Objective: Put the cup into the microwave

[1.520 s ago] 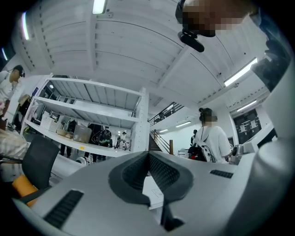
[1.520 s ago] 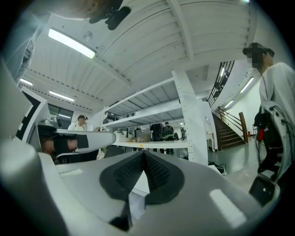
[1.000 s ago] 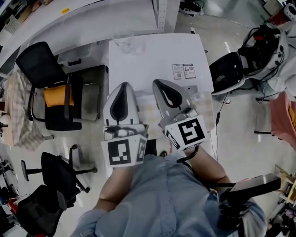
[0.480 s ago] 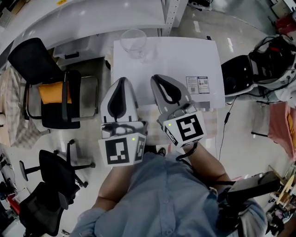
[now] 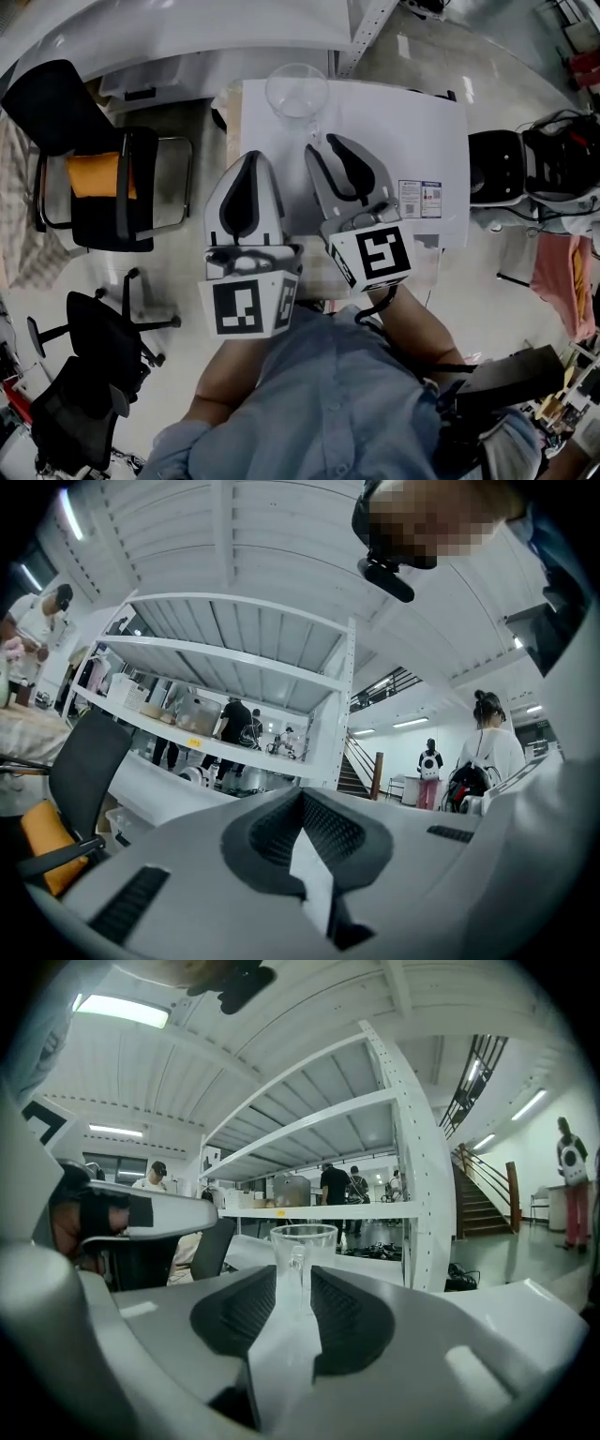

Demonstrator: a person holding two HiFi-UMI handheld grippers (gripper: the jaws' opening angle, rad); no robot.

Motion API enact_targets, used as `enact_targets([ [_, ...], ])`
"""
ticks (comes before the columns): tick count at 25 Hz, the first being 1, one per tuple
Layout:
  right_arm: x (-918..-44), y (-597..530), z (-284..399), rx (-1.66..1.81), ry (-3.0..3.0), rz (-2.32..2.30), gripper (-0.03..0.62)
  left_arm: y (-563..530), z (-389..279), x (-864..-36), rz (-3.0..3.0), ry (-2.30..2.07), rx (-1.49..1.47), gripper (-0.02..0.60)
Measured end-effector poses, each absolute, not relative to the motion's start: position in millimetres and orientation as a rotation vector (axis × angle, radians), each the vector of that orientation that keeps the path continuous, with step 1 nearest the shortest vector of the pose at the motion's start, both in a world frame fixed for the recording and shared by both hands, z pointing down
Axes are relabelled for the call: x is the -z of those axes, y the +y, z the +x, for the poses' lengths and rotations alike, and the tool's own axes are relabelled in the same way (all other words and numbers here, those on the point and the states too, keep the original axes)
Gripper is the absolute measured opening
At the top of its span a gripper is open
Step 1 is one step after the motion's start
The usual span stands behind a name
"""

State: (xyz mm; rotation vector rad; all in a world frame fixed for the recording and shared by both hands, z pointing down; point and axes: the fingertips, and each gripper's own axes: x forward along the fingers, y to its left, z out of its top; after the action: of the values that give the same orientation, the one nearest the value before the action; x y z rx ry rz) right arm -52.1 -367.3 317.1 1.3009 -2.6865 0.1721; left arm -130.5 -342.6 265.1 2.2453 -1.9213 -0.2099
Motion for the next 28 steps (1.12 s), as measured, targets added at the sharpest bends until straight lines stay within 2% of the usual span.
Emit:
enact_targets([
  [18, -326.3, -394.2, -70.4, -0.250, -2.547, 1.314, 0.113, -354.0, -151.3, -270.2, 2.191, -1.901, 0.248, 0.006],
  [21, -327.5, -394.6, -70.7, -0.249, -2.525, 1.320, 0.094, -354.7, -154.2, -270.6, 2.186, -1.902, 0.250, 0.006],
  [23, -327.6, -393.9, -70.0, -0.254, -2.523, 1.329, 0.044, -354.7, -155.6, -271.0, 2.184, -1.905, 0.251, 0.006],
  [28, -325.0, -394.5, -68.1, -0.250, -2.542, 1.343, 0.034, -355.6, -155.1, -270.8, 2.184, -1.901, 0.254, 0.006],
])
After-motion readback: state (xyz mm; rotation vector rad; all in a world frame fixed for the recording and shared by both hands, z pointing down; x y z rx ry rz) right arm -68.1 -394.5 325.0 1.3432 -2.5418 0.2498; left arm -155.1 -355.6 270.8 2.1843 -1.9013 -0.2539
